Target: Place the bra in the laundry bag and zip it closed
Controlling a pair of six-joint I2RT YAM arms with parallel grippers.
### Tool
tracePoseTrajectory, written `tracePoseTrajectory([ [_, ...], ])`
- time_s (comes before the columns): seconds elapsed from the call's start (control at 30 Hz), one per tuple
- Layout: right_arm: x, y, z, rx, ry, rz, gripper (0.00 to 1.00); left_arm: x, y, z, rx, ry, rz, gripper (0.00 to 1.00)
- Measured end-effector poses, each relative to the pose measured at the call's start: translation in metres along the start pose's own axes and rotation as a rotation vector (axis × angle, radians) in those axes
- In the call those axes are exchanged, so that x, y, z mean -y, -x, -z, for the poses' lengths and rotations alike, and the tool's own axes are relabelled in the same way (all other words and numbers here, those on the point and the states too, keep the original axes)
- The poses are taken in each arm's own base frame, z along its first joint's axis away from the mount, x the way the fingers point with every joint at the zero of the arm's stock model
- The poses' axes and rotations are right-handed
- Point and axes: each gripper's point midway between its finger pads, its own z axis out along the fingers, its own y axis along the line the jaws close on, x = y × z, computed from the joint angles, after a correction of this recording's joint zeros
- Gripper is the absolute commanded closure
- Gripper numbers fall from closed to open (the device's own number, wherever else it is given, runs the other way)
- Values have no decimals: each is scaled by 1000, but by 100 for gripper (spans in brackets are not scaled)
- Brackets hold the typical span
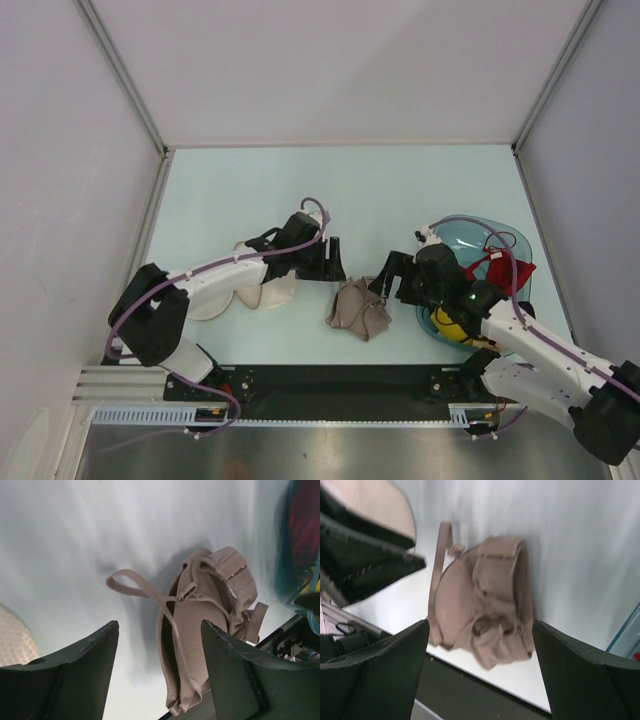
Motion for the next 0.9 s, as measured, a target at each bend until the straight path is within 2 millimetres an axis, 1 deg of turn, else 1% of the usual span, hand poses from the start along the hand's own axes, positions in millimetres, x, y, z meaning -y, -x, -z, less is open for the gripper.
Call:
tracePoseTrajectory([
  [0.1, 8, 15, -14, -3, 11, 6, 11, -11, -3, 2, 5, 4, 40, 23],
  [0.17, 11, 17, -24, -25, 21, 27, 12, -20, -3, 1, 7, 2, 75, 22],
  [0.3, 16, 6, -47, -116, 42, 79, 14, -26, -2, 0, 12, -25, 124, 21],
  [0.4, 18, -3, -60, -168, 64, 103, 17, -21, 3, -3, 19, -72, 143, 20],
  [0.47, 17, -7, -66, -188, 83, 113, 22, -18, 5, -7, 19, -99, 152, 19],
  [0.53, 15, -7, -71, -192, 100, 118, 33, -15, 5, -12, 11, -118, 162, 20],
  [0.6, 14, -7, -74, -194, 116, 129, 40, -14, 4, -18, 2, -135, 177, 21],
  [0.63, 13, -8, -75, -195, 122, 133, 48, -14, 4, -21, -3, -143, 185, 21],
  [0.7, 12, -7, -77, -194, 129, 144, 58, -15, 1, -28, -16, -149, 200, 23],
  [0.73, 12, -7, -77, -194, 132, 150, 67, -16, 0, -31, -22, -151, 207, 23],
  [0.8, 12, -6, -77, -191, 138, 165, 75, -16, -1, -35, -27, -152, 217, 24],
  [0.83, 11, -5, -77, -189, 142, 171, 81, -17, -1, -36, -28, -151, 224, 24],
  [0.9, 7, -3, -76, -184, 156, 192, 86, -17, -1, -39, -27, -152, 226, 25],
])
